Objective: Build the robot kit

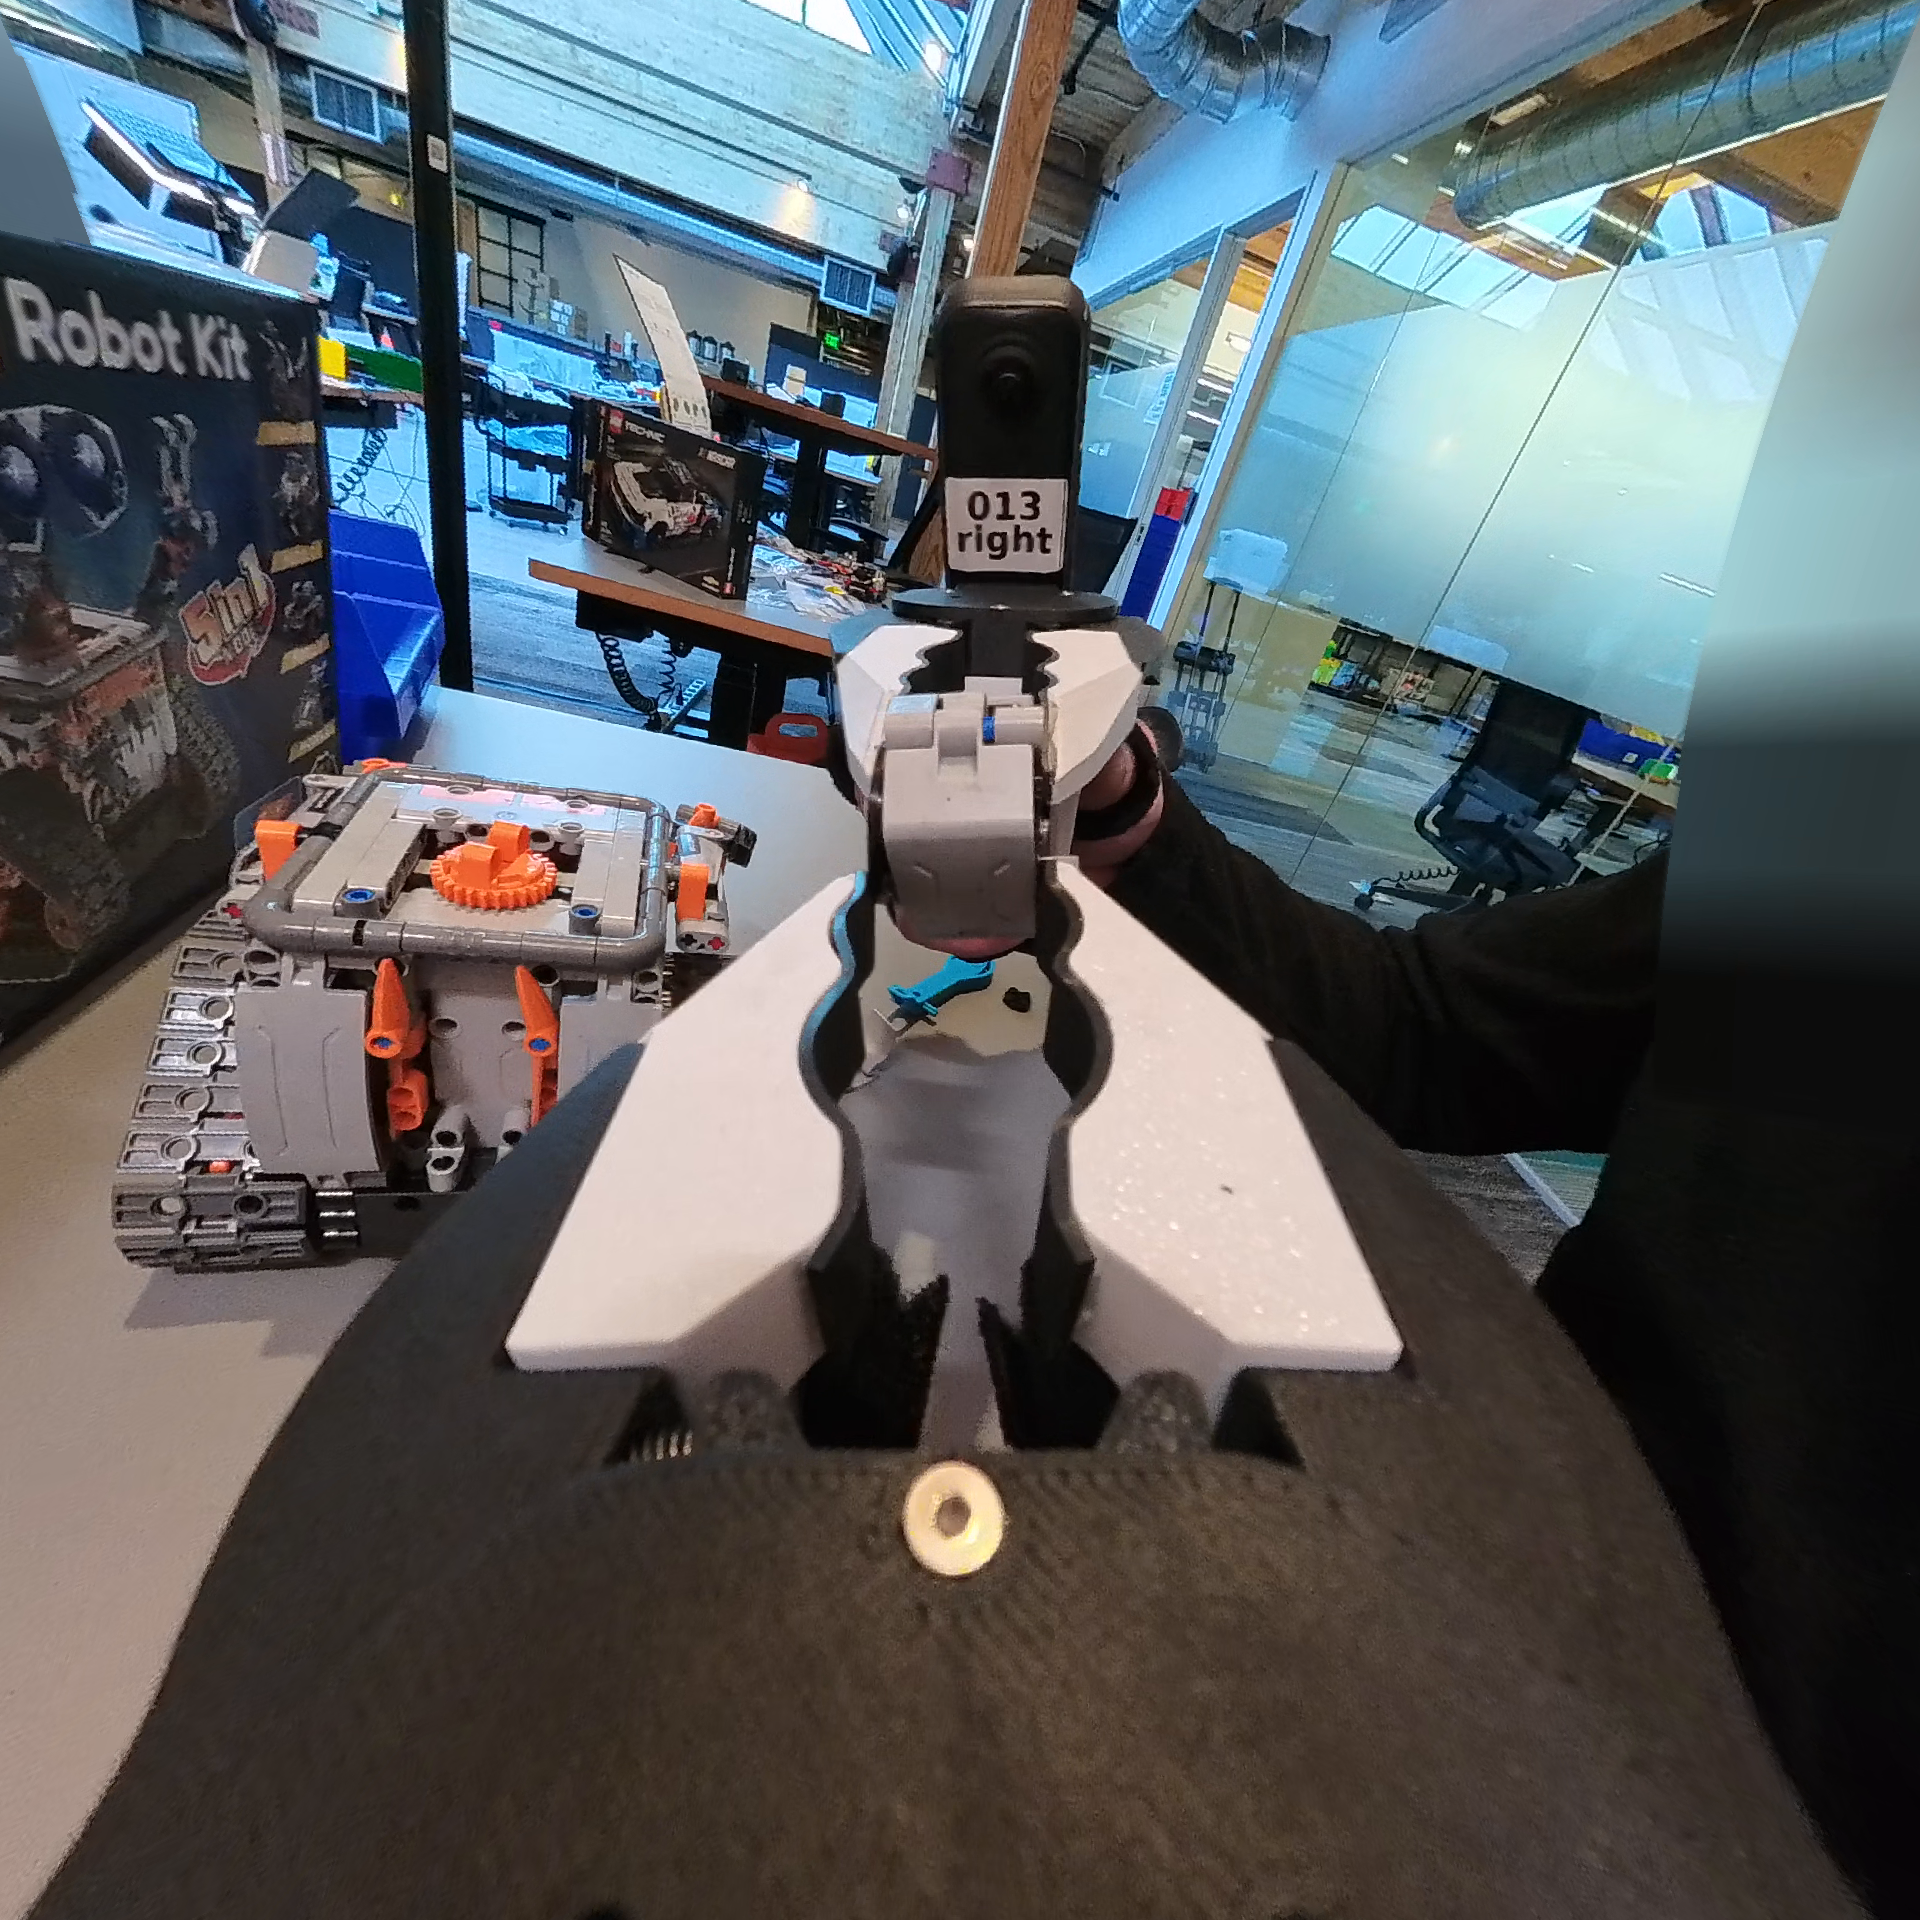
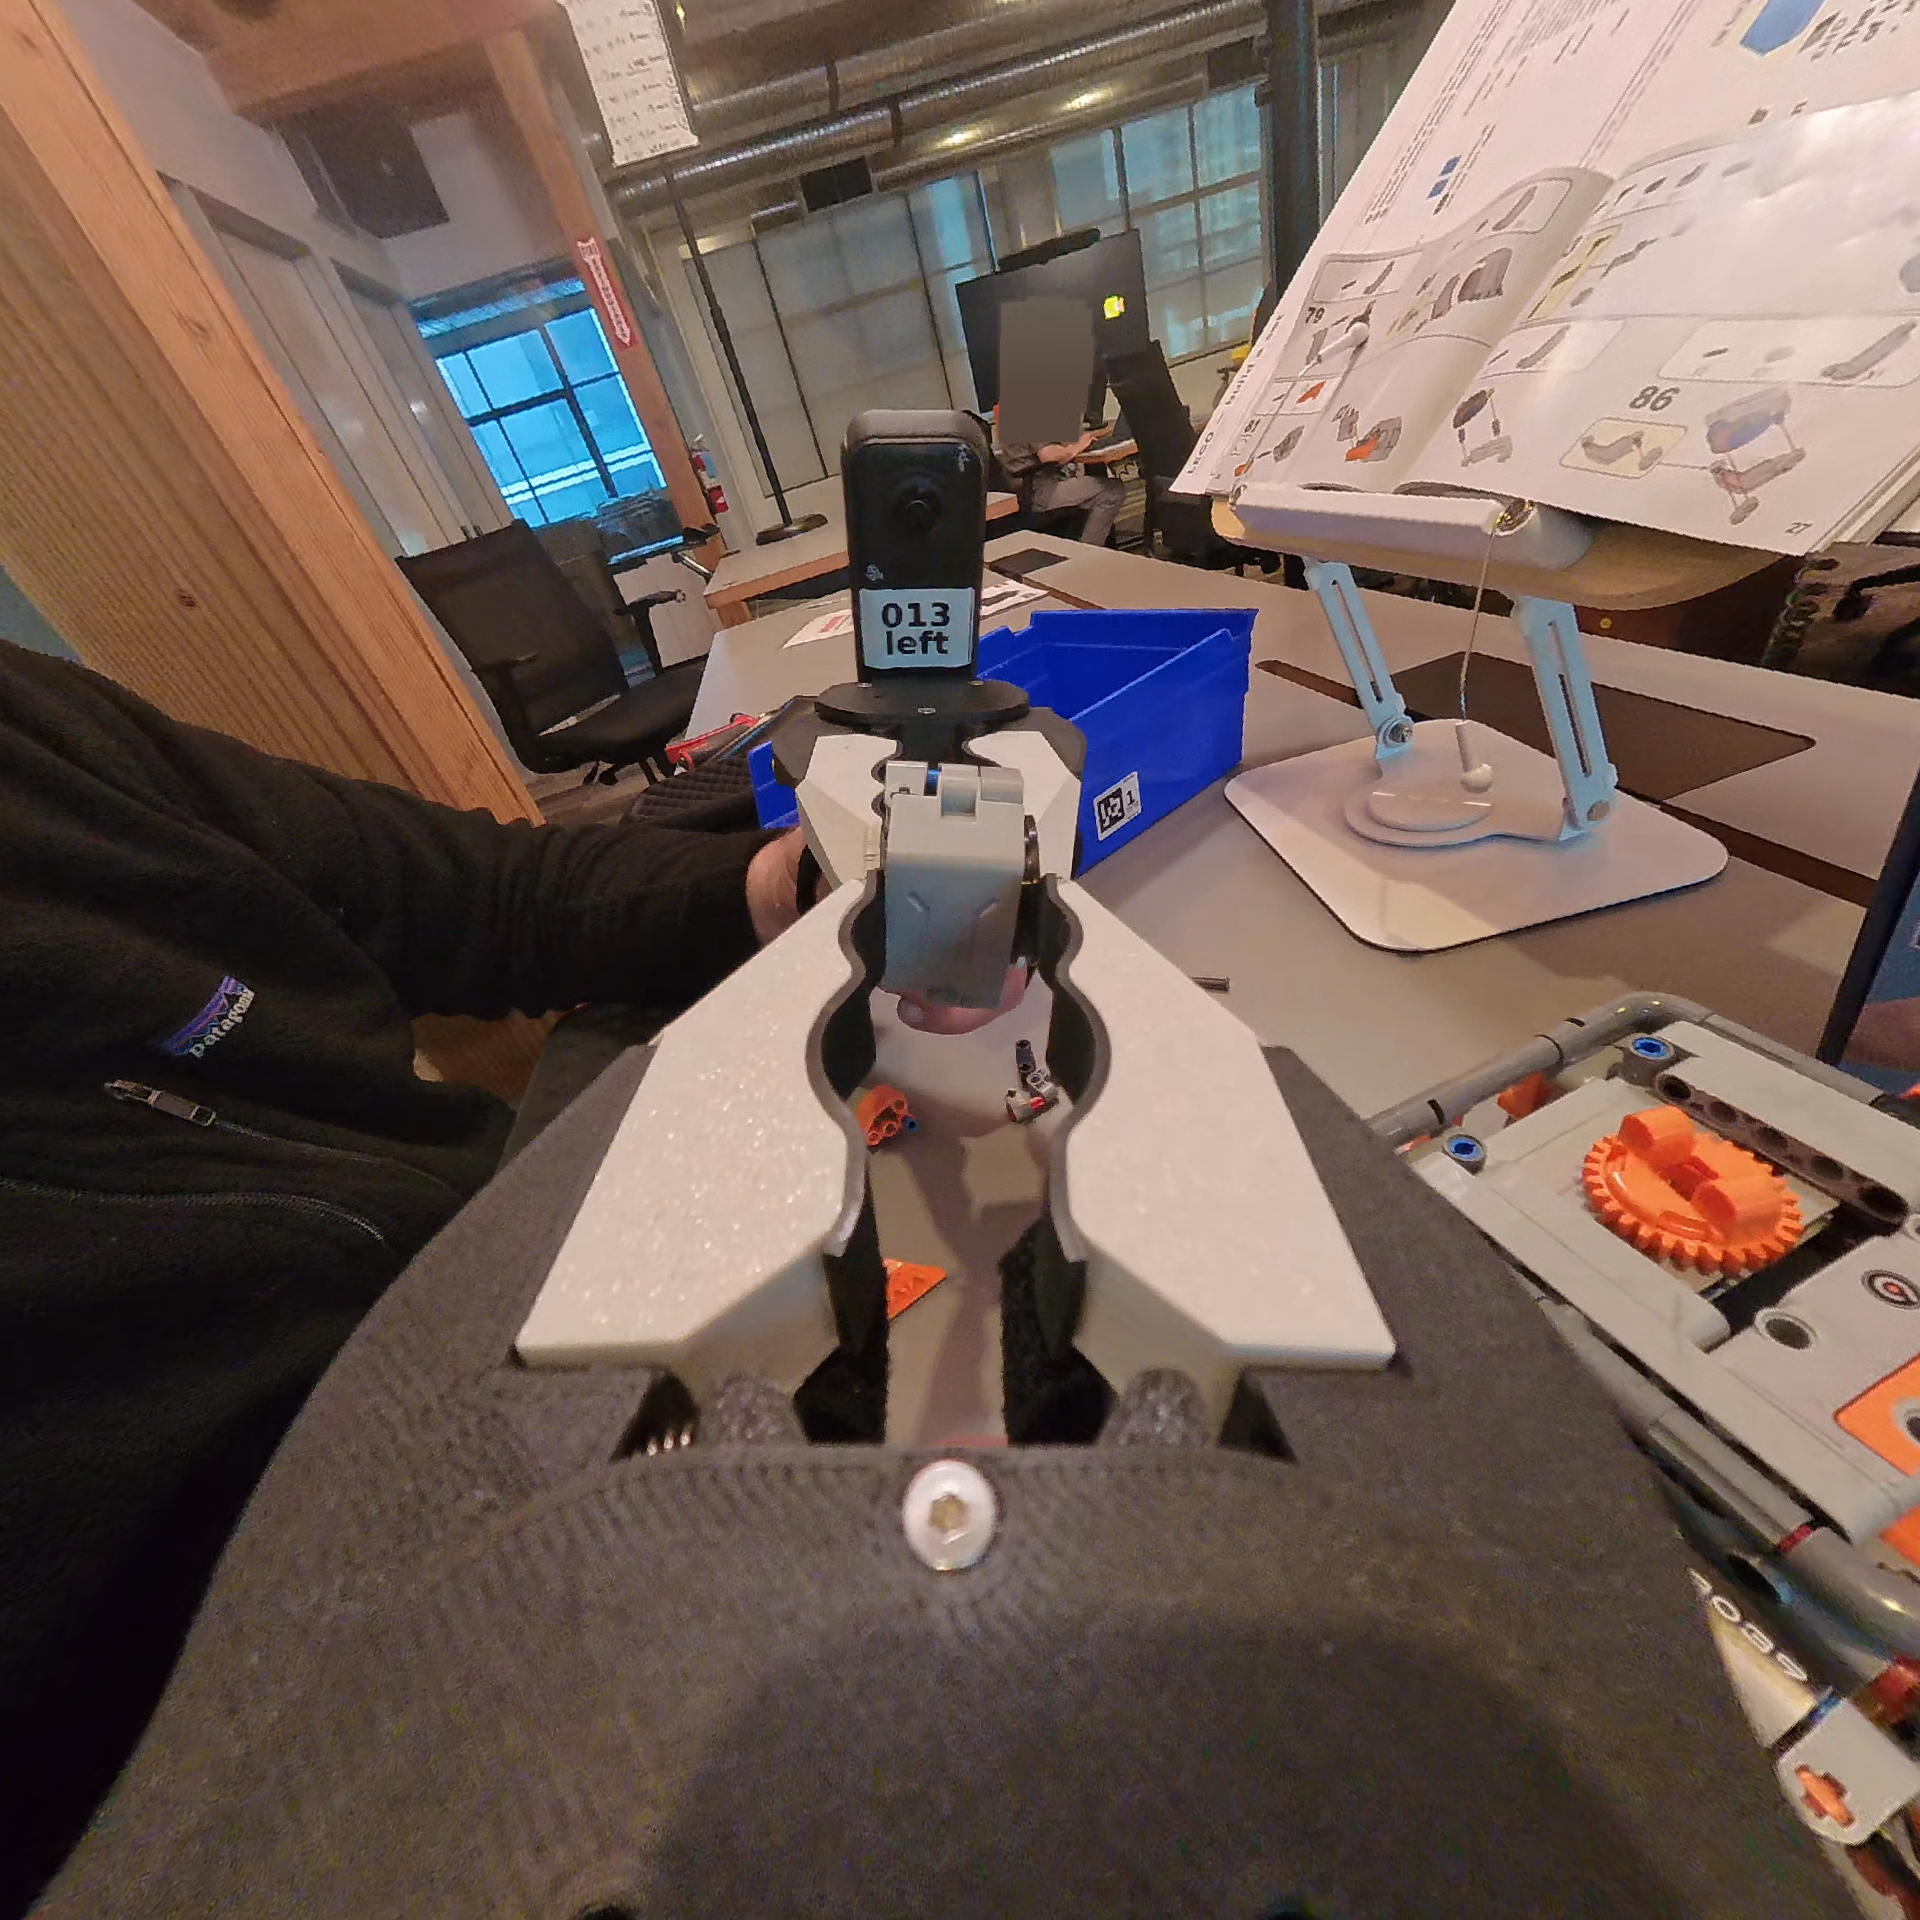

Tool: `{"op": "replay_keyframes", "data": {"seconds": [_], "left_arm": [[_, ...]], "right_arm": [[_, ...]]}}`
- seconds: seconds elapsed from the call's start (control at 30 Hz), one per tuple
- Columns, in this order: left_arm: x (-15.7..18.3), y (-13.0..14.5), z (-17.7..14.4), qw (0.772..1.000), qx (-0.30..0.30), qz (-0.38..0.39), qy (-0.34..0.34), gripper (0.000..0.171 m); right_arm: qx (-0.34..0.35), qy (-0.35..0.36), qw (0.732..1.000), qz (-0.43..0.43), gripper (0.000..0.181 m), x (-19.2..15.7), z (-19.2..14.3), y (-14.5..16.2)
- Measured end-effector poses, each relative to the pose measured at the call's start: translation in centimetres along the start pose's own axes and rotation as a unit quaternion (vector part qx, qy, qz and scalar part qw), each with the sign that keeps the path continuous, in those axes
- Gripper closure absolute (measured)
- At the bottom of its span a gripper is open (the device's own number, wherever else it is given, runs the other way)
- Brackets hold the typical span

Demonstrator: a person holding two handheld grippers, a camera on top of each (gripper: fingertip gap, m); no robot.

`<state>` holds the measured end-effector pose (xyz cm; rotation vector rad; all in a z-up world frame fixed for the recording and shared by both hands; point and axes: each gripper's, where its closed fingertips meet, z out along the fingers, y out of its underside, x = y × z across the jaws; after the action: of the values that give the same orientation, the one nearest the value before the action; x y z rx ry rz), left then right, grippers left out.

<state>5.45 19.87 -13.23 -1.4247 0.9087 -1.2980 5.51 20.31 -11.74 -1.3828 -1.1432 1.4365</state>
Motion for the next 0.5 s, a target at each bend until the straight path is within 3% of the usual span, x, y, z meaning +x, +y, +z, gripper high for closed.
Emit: {"op": "replay_keyframes", "data": {"seconds": [0.33, 0.5], "left_arm": [[0.32, 0.36, 0.08, 1.0, -0.011, -0.011, 0.014, 0.143], [0.01, 0.48, -0.04, 1.0, -0.013, 0.026, 0.001, 0.141]], "right_arm": [[-0.002, -0.014, 1.0, -0.001, 0.155, -0.32, 0.02, 0.08], [-0.022, 0.013, 0.998, -0.057, 0.155, -0.2, 0.14, 0.44]]}}
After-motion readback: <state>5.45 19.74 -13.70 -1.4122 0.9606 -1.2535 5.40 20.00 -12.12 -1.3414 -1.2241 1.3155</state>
